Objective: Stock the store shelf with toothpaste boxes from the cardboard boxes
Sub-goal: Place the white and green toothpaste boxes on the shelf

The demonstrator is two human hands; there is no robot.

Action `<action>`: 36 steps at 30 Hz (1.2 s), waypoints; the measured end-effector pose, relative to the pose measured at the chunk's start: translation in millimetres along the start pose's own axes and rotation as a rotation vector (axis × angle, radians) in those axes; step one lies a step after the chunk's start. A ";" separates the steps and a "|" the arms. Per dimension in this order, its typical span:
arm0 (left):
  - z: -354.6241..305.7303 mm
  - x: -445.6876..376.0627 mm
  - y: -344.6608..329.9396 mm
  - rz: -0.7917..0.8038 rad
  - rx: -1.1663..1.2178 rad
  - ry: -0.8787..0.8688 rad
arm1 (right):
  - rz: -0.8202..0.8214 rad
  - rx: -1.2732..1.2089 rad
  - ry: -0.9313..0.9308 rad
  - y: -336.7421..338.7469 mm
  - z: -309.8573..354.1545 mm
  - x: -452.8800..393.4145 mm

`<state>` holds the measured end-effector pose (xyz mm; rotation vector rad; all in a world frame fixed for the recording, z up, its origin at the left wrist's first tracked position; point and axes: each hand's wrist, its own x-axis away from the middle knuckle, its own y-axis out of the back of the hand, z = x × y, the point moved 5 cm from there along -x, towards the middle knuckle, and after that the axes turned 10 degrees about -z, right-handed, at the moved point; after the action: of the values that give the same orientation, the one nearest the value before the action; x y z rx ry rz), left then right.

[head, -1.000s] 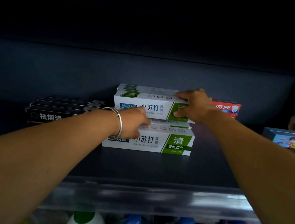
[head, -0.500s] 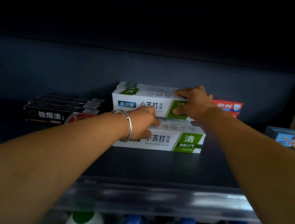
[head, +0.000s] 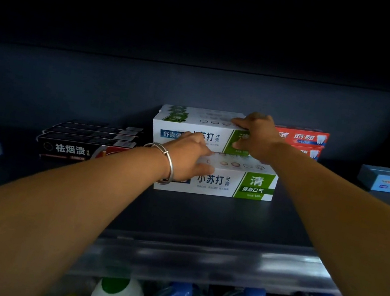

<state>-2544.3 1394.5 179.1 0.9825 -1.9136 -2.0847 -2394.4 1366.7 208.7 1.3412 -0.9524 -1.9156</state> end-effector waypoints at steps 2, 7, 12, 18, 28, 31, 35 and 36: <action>2.6 0.2 -0.9 -0.009 0.004 0.021 | -0.019 0.010 -0.009 -2.3 0.4 -1.8; 7.6 -2.2 -4.9 -0.014 -0.010 0.047 | -0.027 0.105 -0.006 -6.8 2.9 -4.5; 7.7 -3.0 -7.9 0.015 -0.038 0.066 | -0.043 0.155 -0.032 -10.5 4.2 -4.5; 6.6 -2.5 -10.4 0.041 -0.050 0.090 | -0.095 0.187 -0.044 -11.1 5.9 -4.6; 3.4 -2.8 -12.9 0.038 -0.062 0.090 | -0.009 0.232 -0.054 -14.8 10.1 -1.7; 1.0 -1.3 -10.8 0.041 -0.087 0.082 | -0.011 0.271 -0.058 -11.4 9.1 2.1; -2.5 4.4 -4.8 0.048 -0.132 0.073 | -0.044 0.382 0.017 2.3 16.2 15.9; -4.5 6.9 -2.1 0.049 -0.136 0.071 | -0.044 0.411 0.038 5.8 19.0 21.2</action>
<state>-2546.5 1387.6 174.8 0.9568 -1.7195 -2.0918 -2418.5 1350.4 206.9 1.6308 -1.3596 -1.7794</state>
